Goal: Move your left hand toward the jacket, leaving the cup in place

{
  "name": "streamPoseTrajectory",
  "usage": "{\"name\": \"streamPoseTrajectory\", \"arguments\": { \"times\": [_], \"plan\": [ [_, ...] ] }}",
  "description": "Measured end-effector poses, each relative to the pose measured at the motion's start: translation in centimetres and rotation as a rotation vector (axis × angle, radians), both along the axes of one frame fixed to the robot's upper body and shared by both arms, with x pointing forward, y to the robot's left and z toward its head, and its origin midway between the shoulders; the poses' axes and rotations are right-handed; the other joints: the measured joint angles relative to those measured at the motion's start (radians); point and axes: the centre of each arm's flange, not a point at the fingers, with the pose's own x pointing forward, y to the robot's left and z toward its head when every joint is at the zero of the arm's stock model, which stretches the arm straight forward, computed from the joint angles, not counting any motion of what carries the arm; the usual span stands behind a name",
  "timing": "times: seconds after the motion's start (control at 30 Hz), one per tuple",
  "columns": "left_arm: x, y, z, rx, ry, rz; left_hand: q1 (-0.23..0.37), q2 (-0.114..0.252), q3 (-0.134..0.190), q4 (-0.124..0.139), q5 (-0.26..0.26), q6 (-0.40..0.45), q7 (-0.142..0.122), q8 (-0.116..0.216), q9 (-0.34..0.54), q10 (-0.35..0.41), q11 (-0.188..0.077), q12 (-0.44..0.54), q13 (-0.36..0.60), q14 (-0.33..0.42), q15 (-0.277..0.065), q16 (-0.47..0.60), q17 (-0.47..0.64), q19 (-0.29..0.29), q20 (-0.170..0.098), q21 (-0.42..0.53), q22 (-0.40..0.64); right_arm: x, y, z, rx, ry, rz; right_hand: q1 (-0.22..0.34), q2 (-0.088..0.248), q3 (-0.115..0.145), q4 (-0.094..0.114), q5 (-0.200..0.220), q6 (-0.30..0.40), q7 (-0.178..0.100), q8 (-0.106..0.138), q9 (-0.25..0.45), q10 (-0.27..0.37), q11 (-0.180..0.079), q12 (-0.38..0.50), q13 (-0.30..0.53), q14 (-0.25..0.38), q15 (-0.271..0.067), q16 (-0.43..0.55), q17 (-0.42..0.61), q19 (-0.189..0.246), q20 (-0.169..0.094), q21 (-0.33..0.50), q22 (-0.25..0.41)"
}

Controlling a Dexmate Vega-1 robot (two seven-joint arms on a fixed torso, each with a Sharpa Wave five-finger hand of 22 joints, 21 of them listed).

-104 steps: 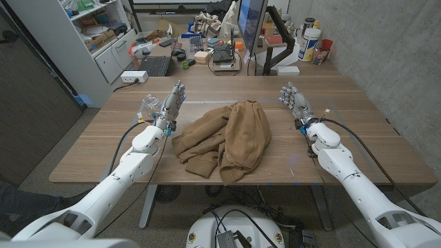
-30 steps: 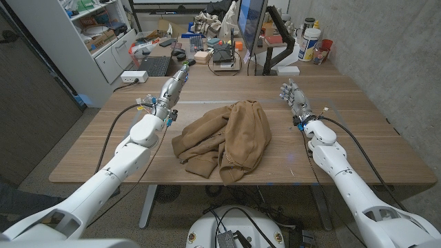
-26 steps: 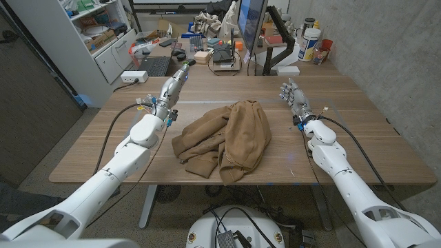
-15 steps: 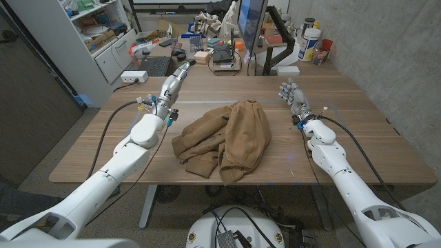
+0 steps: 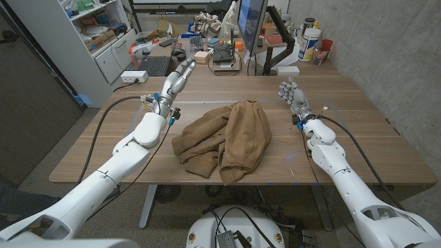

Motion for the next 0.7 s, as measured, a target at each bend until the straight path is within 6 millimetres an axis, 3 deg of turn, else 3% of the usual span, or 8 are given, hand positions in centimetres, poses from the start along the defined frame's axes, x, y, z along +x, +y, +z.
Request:
{"name": "streamPoseTrajectory", "arguments": {
  "times": [0.7],
  "plan": [
    [-1.9, -1.7, 1.0, 0.087, -0.126, 0.053, 0.012, 0.012, 0.000, -0.008, 0.006, 0.038, -0.005, 0.008, 0.000, 0.040, -0.004, 0.007, 0.000, 0.034, -0.002, 0.007, 0.000, 0.011, 0.011, 0.000, 0.000, -0.1, 0.1, -0.1, 0.002, -0.002, 0.003, 0.000, 0.000, -0.004, -0.004, 0.000, 0.000, 0.000, 0.000, 0.000, 0.000, 0.000, 0.000, 0.000, 0.000, 0.000, 0.000, 0.000, 0.000, 0.000, -0.008, 0.000]
  ]
}}
